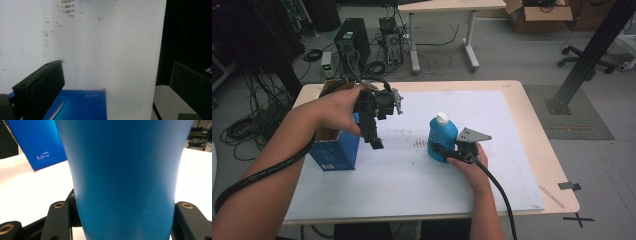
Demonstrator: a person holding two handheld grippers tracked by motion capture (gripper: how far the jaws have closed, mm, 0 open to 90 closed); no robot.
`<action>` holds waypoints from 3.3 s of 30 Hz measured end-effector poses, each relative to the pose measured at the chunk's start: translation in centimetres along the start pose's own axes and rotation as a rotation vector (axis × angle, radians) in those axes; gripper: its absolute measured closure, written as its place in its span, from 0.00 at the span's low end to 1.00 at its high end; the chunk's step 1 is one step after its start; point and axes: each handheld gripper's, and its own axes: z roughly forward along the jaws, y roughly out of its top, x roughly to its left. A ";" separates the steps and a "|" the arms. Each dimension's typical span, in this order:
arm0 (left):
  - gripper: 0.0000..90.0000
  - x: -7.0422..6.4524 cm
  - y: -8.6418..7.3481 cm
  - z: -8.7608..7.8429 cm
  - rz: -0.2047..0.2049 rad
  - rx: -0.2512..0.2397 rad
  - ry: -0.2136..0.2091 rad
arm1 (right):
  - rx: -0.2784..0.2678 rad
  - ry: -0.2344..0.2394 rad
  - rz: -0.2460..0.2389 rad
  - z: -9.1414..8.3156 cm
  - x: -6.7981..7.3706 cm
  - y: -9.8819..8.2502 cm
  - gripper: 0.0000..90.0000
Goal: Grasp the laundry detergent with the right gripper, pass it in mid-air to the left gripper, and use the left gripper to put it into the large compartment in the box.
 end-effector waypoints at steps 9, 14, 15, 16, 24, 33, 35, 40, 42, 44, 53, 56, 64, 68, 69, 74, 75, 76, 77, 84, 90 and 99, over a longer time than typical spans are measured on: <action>0.00 -0.3 0.2 -0.5 -0.001 0.013 0.007 | -0.008 -0.012 -0.014 -0.1 0.2 0.0 0.50; 0.00 -0.3 0.2 -0.8 -0.001 0.017 0.011 | -0.027 -0.002 -0.028 -0.6 0.3 0.8 0.50; 0.00 -0.3 0.2 -0.8 -0.001 0.017 0.011 | -0.030 -0.001 -0.030 -0.7 0.3 1.0 0.50; 0.00 -0.3 0.3 -0.9 0.000 0.018 0.012 | -0.031 0.003 -0.032 -0.9 0.3 1.3 0.49; 0.00 -0.4 0.7 -1.7 0.009 0.013 0.026 | -0.023 0.050 -0.063 -2.1 0.4 3.6 0.49; 0.00 -0.4 1.0 -2.3 0.018 0.006 0.038 | 0.002 0.144 -0.093 -3.0 0.9 5.1 0.49; 0.00 -0.3 1.2 -2.4 0.020 0.006 0.038 | -0.006 0.182 -0.099 -3.2 1.0 5.6 0.49; 0.00 -0.5 1.6 -2.5 0.026 0.000 0.039 | -0.002 0.256 -0.135 -3.4 1.5 6.6 0.49; 0.00 -0.5 1.7 -2.4 0.031 0.000 0.035 | 0.007 0.274 -0.151 -3.4 1.7 7.2 0.49; 0.00 -0.6 1.8 -2.4 0.032 0.000 0.034 | 0.023 0.285 -0.173 -3.4 1.8 7.7 0.49; 0.00 -0.8 2.4 -2.6 0.038 -0.008 0.026 | 0.049 0.360 -0.238 -3.3 2.7 9.1 0.49; 0.00 -0.8 2.6 -2.7 0.041 -0.012 0.024 | 0.046 0.385 -0.243 -3.2 2.9 9.2 0.49; 0.00 -1.0 3.1 -2.6 0.045 -0.018 0.010 | 0.054 0.445 -0.264 -2.3 4.1 8.5 0.49; 0.00 -1.2 3.3 -2.4 0.052 -0.018 0.003 | 0.052 0.464 -0.263 -1.7 4.6 8.2 0.49; 0.00 -1.2 3.4 -2.3 0.053 -0.017 -0.001 | 0.052 0.469 -0.262 -1.6 4.7 8.1 0.49; 0.00 -1.3 3.5 -1.9 0.056 -0.012 -0.006 | 0.052 0.483 -0.258 -0.8 5.0 7.5 0.49; 0.00 -1.3 3.5 -1.9 0.056 -0.013 -0.007 | 0.055 0.486 -0.257 -0.6 5.1 7.4 0.49; 0.00 -1.3 3.6 -1.9 0.056 -0.011 -0.009 | 0.058 0.490 -0.252 -0.5 5.2 7.3 0.49; 0.00 -1.4 3.6 -1.8 0.056 -0.011 -0.008 | 0.058 0.490 -0.254 -0.3 5.2 7.2 0.49; 0.00 -1.8 3.7 -1.4 0.064 -0.009 -0.017 | 0.056 0.502 -0.255 0.8 5.8 6.8 0.49; 0.00 -2.0 3.6 -0.7 0.064 -0.001 -0.024 | 0.070 0.501 -0.267 2.0 6.4 6.2 0.49; 0.00 -2.3 3.7 -0.4 0.070 0.010 -0.020 | 0.053 0.504 -0.247 3.1 6.7 5.7 0.49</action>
